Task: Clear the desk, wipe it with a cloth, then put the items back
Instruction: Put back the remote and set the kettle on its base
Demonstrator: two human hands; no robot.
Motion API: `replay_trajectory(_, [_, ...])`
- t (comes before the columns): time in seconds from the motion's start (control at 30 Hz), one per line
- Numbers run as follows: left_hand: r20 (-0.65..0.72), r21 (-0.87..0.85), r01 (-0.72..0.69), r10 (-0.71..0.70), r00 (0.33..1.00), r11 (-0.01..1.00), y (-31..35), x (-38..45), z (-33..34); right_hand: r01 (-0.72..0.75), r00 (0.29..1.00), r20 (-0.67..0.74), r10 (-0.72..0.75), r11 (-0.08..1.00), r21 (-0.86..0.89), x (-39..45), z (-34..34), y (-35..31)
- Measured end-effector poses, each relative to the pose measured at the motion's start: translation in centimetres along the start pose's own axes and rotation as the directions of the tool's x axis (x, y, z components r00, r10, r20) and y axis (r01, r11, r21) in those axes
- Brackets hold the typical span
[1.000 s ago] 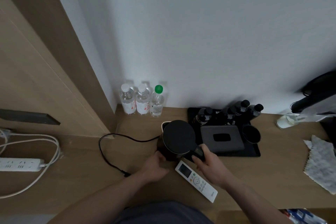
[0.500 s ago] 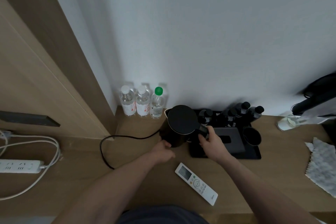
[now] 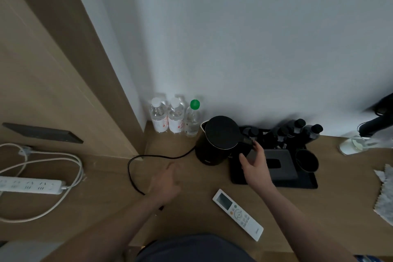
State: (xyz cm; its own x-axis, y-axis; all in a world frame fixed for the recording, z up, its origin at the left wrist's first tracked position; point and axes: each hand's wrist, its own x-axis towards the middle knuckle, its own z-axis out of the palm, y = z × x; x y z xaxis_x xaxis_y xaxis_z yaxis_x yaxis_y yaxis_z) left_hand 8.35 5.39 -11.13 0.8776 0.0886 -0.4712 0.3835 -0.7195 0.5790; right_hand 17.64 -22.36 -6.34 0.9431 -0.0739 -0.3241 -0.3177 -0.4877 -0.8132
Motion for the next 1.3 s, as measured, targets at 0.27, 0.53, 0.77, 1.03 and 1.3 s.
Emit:
replay_trajectory(0.27, [-0.074, 0.069, 0.362, -0.357, 0.931, 0.929, -11.7, -8.1, 4.8, -0.047, 0.992, 0.1, 0.075, 0.965, -0.259, -6.3, 1.7, 6.8])
replay_trajectory(0.53, [0.11, 0.127, 0.125, -0.139, 0.984, 0.984, -5.3, -2.6, 4.2, -0.078, 0.986, 0.102, 0.129, 0.913, -0.401, -10.4, 1.5, 10.3])
replay_trajectory(0.77, [0.277, 0.248, -0.042, -0.029, 0.96, 0.968, -0.1, 1.9, 2.5, -0.098, 0.982, 0.087, 0.167, 0.846, -0.524, -12.0, 0.8, 11.4])
replay_trajectory(1.03, [0.264, 0.312, -0.086, 0.001, 0.964, 0.946, -2.1, -1.4, 4.1, -0.017, 0.957, 0.201, 0.211, 0.73, -0.684, -11.4, -0.1, 13.3])
replay_trajectory(1.3, [0.131, 0.415, -0.024, -0.034, 0.991, 0.909, -3.0, -5.9, 10.1, 0.122, 0.929, 0.325, 0.176, 0.684, -0.72, -9.2, -1.7, 15.2])
